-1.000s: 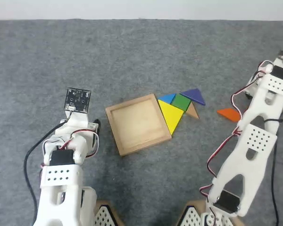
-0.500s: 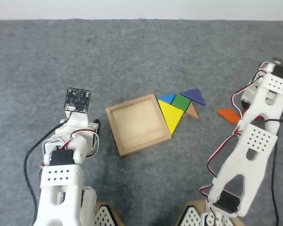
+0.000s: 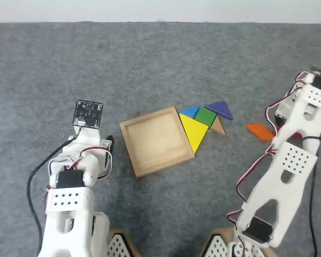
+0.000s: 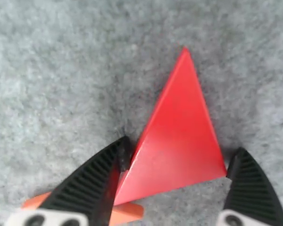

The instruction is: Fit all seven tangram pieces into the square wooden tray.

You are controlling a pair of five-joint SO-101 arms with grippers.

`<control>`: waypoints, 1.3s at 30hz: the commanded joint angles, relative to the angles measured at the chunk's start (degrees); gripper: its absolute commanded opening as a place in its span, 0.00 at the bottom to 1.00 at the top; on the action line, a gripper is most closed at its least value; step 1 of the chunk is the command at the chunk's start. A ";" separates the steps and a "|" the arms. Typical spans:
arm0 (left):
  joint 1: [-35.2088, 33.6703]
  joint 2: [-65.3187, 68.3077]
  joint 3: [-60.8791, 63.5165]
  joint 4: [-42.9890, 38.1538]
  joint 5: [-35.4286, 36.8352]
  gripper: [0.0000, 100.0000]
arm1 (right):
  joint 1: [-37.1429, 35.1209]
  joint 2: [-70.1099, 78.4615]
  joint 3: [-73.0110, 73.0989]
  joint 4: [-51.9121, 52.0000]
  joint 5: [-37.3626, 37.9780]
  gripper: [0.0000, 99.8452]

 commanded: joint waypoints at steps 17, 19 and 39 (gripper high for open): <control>0.18 0.26 -0.40 -1.05 -0.53 0.17 | 3.65 -5.23 7.82 2.59 0.79 0.13; 0.18 0.26 -0.40 -1.05 -0.53 0.17 | 3.65 -5.32 7.82 2.68 0.97 0.13; 0.44 0.35 -0.48 -0.44 -0.44 0.17 | -1.10 -41.89 41.85 2.33 7.47 0.11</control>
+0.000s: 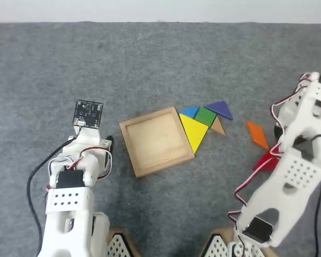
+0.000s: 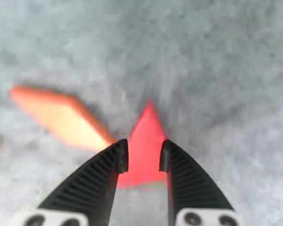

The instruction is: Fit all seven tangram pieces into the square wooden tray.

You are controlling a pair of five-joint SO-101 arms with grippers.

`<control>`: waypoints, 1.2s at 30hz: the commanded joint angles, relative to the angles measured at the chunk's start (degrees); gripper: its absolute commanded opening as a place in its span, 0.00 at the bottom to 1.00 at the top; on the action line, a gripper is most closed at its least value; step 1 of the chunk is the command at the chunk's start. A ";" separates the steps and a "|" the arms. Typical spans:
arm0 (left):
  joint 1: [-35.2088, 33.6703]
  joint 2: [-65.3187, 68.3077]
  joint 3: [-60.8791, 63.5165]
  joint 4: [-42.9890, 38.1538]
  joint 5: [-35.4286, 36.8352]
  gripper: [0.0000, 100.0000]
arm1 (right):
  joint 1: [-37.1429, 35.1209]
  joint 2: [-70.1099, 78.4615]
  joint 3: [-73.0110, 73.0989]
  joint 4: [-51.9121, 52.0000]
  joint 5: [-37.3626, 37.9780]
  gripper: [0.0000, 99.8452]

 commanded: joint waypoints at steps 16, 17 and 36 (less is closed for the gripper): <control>0.53 0.26 -0.84 0.62 -0.44 0.17 | -2.33 -18.59 40.26 -28.18 -15.65 0.36; 0.53 0.26 -0.84 0.62 -0.44 0.17 | -2.86 -18.59 40.18 -28.18 -16.00 0.36; 0.26 0.00 -0.84 0.62 -0.44 0.17 | -4.35 -11.12 35.08 -26.07 -15.65 0.24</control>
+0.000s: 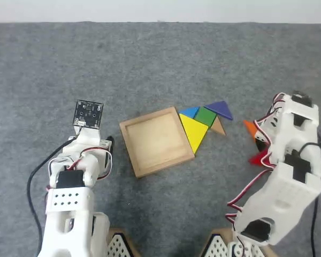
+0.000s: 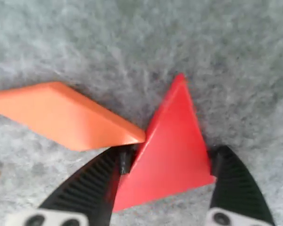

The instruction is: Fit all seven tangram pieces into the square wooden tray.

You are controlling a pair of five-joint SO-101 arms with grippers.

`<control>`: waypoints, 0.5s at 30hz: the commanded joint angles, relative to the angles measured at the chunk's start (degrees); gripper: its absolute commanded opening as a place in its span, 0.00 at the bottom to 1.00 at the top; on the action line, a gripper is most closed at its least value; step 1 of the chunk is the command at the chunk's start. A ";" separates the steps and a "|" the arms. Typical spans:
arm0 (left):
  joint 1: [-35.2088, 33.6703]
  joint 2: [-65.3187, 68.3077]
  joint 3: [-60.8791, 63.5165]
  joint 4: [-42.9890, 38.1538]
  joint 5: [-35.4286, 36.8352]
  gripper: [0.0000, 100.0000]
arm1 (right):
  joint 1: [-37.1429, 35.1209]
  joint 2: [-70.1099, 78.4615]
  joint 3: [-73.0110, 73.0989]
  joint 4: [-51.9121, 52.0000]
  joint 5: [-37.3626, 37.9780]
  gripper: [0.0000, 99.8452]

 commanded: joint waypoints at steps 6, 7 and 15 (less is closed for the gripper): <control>0.26 -0.09 -0.84 0.26 -0.44 0.17 | 1.36 2.68 -4.40 2.42 -0.18 0.23; 0.26 -0.09 -0.84 0.26 -0.44 0.17 | 1.36 2.68 -4.40 2.51 -0.18 0.23; 0.35 0.00 -0.84 0.26 -0.44 0.17 | 1.89 -0.75 -4.66 4.53 -0.44 0.12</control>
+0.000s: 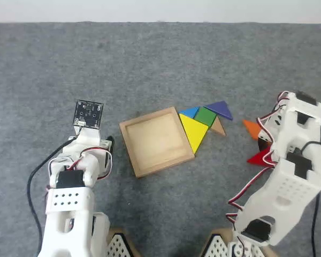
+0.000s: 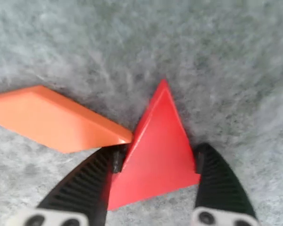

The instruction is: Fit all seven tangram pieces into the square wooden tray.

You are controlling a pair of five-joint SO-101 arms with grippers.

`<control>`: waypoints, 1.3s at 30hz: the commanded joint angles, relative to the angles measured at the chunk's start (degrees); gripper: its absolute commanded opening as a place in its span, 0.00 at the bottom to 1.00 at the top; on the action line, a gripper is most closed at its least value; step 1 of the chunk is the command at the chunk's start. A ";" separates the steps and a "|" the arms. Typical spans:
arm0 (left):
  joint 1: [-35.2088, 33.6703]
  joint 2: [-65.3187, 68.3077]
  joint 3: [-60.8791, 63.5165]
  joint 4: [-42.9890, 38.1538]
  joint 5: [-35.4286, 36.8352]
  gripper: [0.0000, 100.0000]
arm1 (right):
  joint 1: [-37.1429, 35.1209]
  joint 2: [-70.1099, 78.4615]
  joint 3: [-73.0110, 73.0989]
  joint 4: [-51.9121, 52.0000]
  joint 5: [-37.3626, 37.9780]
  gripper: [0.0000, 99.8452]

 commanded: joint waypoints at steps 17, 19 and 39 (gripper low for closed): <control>0.26 -0.09 -0.84 0.26 -0.44 0.17 | 4.00 -36.26 12.66 3.74 -0.88 0.13; 0.35 -0.09 -0.84 0.26 -0.44 0.17 | 4.35 -40.48 17.67 1.89 -0.35 0.13; 0.44 0.00 -0.84 0.26 -0.44 0.17 | -5.23 -20.97 13.01 -5.93 -9.49 0.31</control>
